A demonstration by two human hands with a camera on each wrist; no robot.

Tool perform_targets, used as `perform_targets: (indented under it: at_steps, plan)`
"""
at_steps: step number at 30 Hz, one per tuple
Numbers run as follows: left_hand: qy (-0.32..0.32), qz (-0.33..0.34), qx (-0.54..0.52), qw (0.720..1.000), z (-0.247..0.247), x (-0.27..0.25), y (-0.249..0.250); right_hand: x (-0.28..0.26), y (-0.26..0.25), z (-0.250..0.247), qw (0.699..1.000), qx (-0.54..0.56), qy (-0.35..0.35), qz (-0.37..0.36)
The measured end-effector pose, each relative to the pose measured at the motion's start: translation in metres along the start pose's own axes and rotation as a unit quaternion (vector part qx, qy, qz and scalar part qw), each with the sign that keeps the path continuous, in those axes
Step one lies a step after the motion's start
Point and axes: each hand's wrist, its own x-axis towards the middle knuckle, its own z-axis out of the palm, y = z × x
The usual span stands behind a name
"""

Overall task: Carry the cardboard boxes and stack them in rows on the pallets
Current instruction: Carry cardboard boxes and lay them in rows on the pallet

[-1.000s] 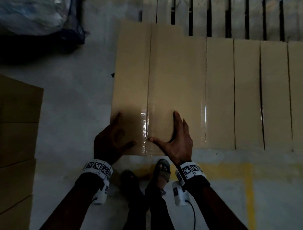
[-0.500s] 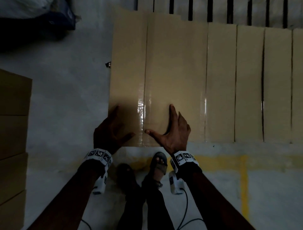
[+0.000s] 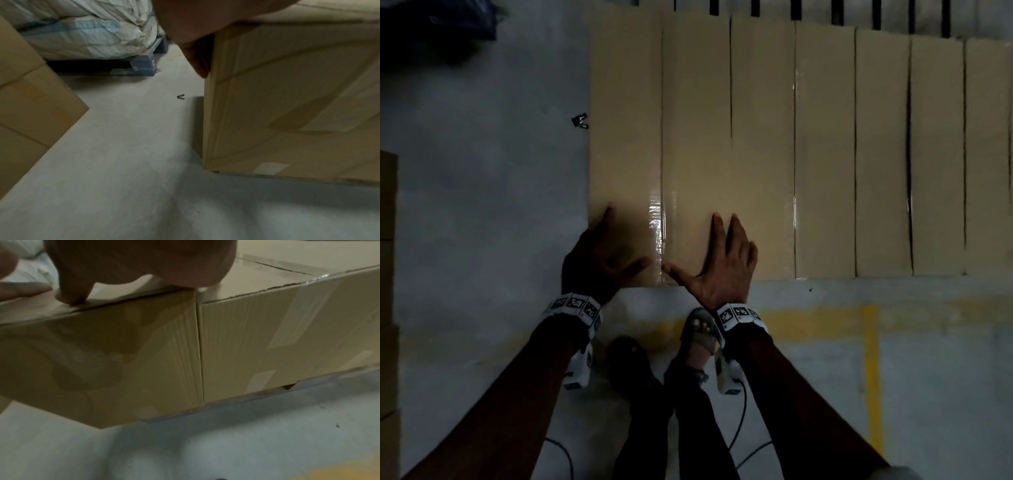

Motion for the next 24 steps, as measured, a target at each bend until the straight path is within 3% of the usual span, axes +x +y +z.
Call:
perform_targets:
  at_steps: [8, 14, 20, 24]
  plan:
    - [-0.145, -0.031, 0.021, 0.989, -0.012, 0.006, 0.008, -0.011, 0.005, 0.006, 0.997, -0.055, -0.050, -0.037]
    - [-0.203, -0.027, 0.032, 0.978, -0.021, 0.009, 0.001, -0.013, 0.018, -0.001, 0.991, -0.060, -0.096, -0.073]
    - [-0.186, -0.040, 0.097, 0.977, -0.023, -0.002, 0.012, -0.028, 0.059, -0.018, 0.992, -0.042, -0.076, -0.089]
    - [-0.072, 0.071, 0.206, 0.973, -0.008, -0.027, 0.013, -0.039, 0.092, -0.029, 0.989, -0.106, -0.087, -0.049]
